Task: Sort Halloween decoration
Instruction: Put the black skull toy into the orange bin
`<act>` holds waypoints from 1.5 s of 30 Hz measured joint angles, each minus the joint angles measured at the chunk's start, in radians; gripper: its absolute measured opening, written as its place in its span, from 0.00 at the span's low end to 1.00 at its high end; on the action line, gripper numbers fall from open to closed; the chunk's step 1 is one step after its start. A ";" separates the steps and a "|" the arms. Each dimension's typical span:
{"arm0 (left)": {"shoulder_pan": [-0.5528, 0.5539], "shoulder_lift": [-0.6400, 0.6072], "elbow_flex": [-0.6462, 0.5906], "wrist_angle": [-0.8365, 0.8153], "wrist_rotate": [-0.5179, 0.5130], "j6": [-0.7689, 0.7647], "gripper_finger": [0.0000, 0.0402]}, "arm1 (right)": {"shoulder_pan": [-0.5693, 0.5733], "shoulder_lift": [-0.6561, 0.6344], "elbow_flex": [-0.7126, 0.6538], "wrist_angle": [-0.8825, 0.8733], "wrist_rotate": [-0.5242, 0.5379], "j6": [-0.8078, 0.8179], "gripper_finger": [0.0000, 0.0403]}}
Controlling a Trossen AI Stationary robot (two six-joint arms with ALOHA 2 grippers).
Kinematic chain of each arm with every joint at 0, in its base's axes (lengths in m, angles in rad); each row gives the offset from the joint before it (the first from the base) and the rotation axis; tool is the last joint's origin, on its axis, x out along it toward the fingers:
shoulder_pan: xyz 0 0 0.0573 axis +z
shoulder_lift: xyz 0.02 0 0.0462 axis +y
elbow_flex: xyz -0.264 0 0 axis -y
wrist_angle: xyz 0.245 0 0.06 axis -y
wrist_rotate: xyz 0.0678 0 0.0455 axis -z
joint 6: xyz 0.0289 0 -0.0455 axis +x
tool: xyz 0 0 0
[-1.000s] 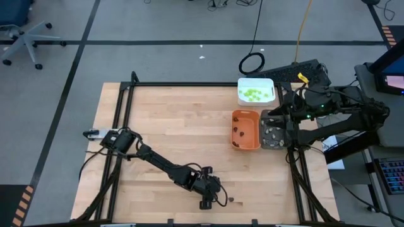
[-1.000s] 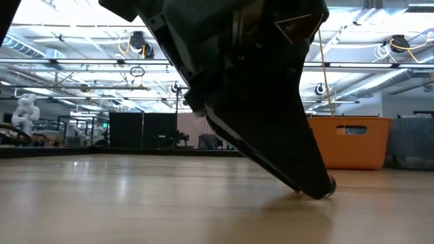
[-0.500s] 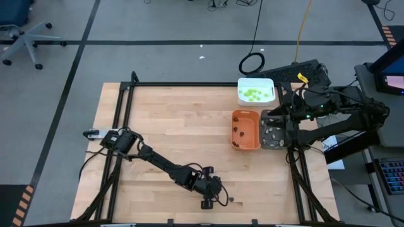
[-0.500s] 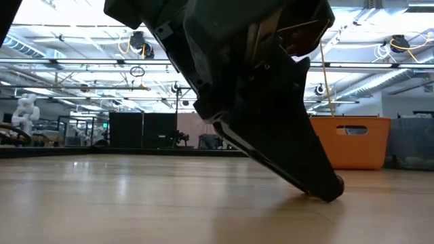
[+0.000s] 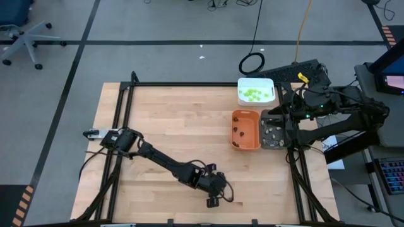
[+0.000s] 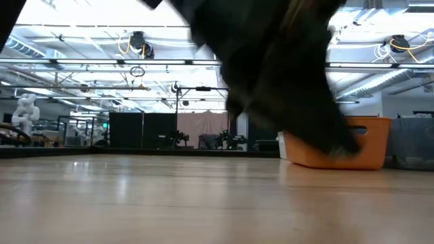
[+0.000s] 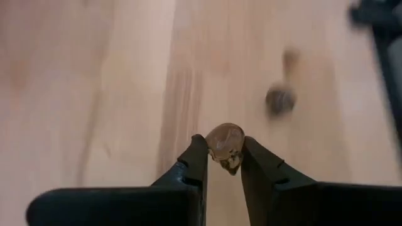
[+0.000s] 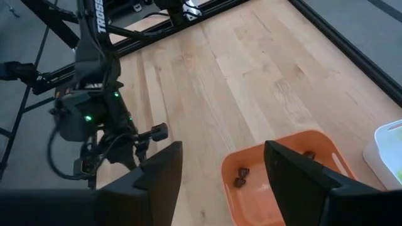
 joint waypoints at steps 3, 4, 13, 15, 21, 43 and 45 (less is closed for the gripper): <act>0.009 -0.011 0.078 -0.049 -0.004 0.006 0.14 | 0.000 0.000 0.000 0.000 -0.002 0.000 0.52; 0.013 -0.013 0.107 -0.049 -0.005 0.014 0.14 | 0.000 0.000 0.000 0.000 -0.002 0.000 0.52; 0.029 -0.017 0.400 -0.217 -0.089 0.218 0.14 | 0.000 0.000 0.000 0.003 -0.003 0.008 0.52; 0.031 -0.015 0.472 -0.281 -0.125 0.305 0.14 | 0.000 0.000 0.000 0.003 -0.003 0.011 0.52; 0.031 -0.017 0.648 -0.368 -0.260 0.634 0.14 | 0.000 -0.004 0.000 0.003 -0.004 0.017 0.52; 0.046 -0.077 0.727 -0.226 -0.511 1.232 0.14 | 0.000 -0.022 0.000 -0.041 0.078 0.175 0.52; 0.046 -0.076 0.727 -0.226 -0.511 1.231 0.14 | 0.000 -0.022 0.000 -0.041 0.079 0.185 0.52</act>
